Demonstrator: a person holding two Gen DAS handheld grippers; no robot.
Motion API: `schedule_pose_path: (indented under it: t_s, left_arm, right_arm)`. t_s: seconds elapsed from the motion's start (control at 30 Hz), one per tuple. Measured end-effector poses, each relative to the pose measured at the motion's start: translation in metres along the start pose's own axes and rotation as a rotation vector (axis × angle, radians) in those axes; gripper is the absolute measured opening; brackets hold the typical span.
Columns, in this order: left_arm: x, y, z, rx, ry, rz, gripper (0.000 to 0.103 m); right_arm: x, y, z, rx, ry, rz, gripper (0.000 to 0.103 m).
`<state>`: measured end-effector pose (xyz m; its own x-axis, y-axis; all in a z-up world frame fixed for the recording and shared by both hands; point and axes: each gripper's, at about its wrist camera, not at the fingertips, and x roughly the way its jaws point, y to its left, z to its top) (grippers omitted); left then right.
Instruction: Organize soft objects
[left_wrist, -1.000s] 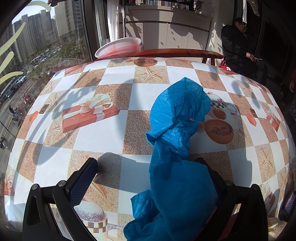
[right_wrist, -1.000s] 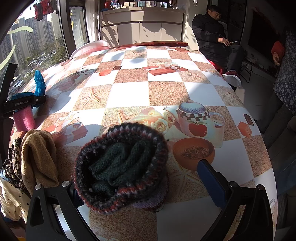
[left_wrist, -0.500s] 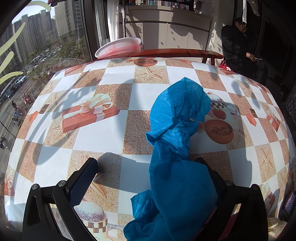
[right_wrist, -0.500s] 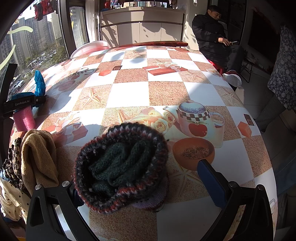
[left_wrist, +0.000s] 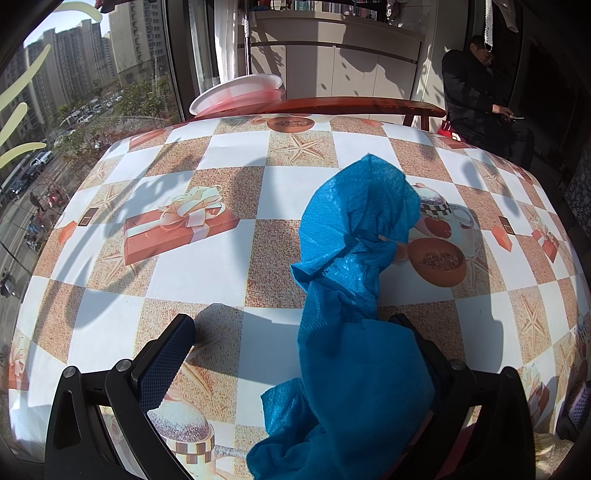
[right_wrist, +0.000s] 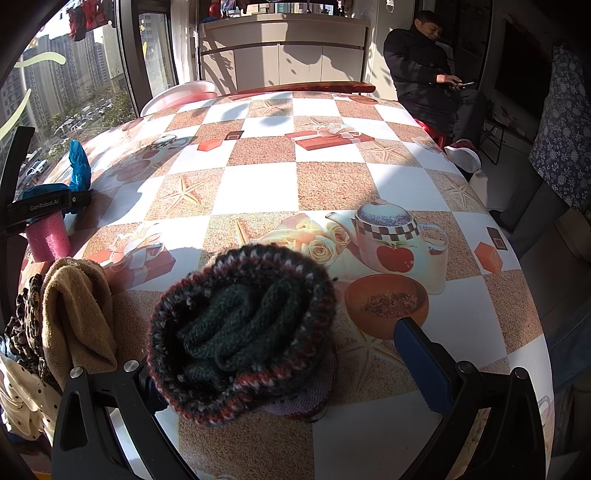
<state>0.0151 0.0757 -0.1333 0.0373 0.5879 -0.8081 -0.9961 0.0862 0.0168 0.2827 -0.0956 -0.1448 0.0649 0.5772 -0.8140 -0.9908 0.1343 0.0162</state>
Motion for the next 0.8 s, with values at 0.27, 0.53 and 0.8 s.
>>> schedule_pose_path:
  t_s: [0.27, 0.53, 0.8]
  left_arm:
    - [-0.0013, 0.0001, -0.0005, 0.0, 0.0, 0.0, 0.103]
    - [-0.0006, 0.0002, -0.0002, 0.0, 0.0, 0.0, 0.103]
    - [0.0, 0.0002, 0.0, 0.0, 0.0, 0.0, 0.103]
  right_arm:
    - [0.0, 0.0002, 0.0004, 0.0, 0.0, 0.0, 0.103]
    - [-0.0001, 0.0003, 0.0003, 0.0, 0.0, 0.0, 0.103]
    - [0.0, 0.0002, 0.0003, 0.0, 0.0, 0.0, 0.103]
